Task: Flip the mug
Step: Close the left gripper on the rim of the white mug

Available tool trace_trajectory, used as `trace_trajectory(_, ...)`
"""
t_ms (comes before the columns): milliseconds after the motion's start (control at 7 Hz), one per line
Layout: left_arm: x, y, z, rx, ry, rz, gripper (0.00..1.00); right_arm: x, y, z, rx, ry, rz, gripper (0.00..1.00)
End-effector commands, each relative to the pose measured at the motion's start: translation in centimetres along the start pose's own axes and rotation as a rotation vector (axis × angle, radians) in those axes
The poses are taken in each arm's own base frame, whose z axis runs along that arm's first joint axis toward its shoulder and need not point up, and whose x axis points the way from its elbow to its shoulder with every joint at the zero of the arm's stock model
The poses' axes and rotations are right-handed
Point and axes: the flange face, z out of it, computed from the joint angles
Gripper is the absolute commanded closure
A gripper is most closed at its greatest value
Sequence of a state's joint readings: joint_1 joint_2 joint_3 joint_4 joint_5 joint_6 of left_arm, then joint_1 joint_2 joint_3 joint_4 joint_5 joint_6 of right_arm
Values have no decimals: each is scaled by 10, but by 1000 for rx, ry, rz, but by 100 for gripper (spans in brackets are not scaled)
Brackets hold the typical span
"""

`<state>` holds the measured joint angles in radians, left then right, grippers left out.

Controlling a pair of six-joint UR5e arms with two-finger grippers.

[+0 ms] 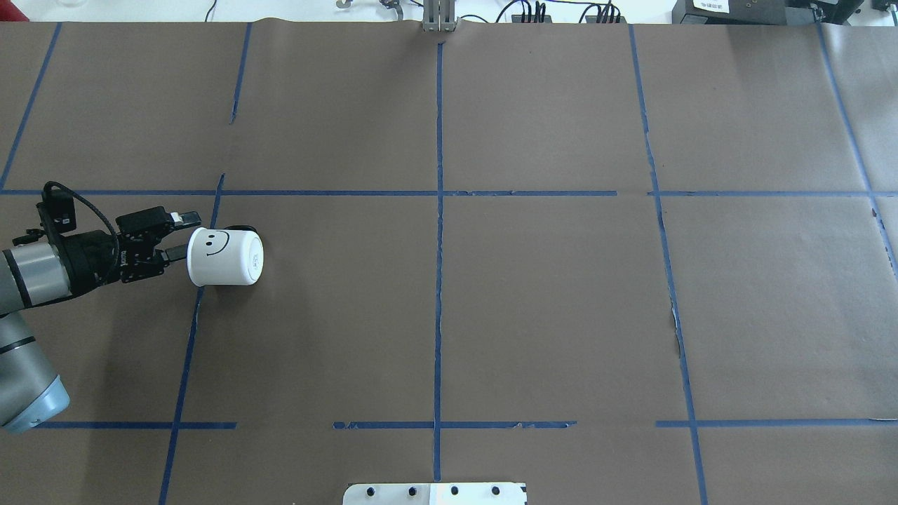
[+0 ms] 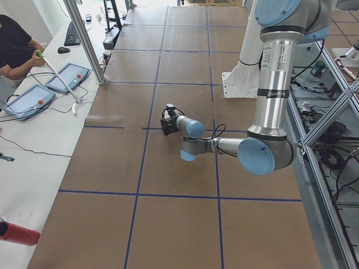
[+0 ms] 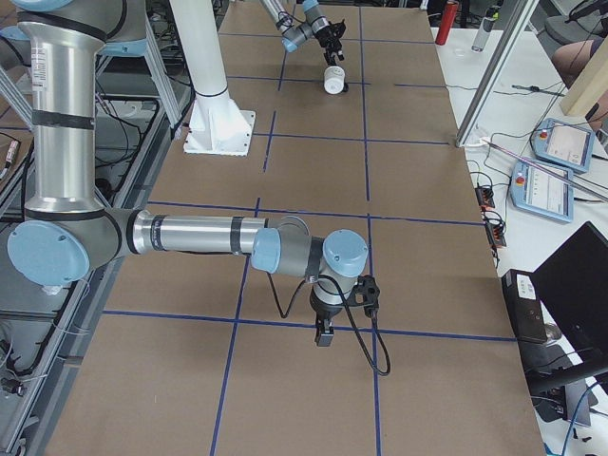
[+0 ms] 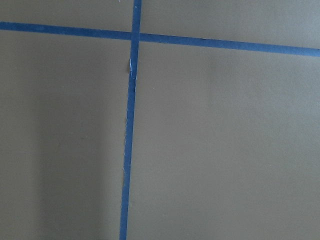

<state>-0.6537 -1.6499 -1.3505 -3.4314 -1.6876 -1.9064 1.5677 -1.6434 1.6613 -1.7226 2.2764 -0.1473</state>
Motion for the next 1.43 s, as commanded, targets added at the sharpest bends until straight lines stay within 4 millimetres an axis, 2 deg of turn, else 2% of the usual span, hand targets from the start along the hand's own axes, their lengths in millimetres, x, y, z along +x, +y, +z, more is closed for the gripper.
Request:
trace_trajectory(0,-7,11,9,-16,-3,-4,0,0,0,0,0,0,0,0)
trace_trajectory(143,-2,19,21,-35,8,-5,14,0,0,0,0,0,0,0)
trace_trajectory(286,-1,21,21,-38,12,-6,42,0,0,0,0,0,0,0)
trace_trajectory(429,0,21,21,-38,13,-8,77,0,0,0,0,0,0,0)
trace_trajectory(571,2,22,19,-44,26,-10,100,0,0,0,0,0,0,0)
trace_trajectory(1000,6,24,7,-64,82,-8,100,0,0,0,0,0,0,0)
trace_trajectory(1143,14,26,6,-69,96,-39,100,0,0,0,0,0,0,0)
trace_trajectory(1286,30,32,6,-85,118,-88,100,0,0,0,0,0,0,0)
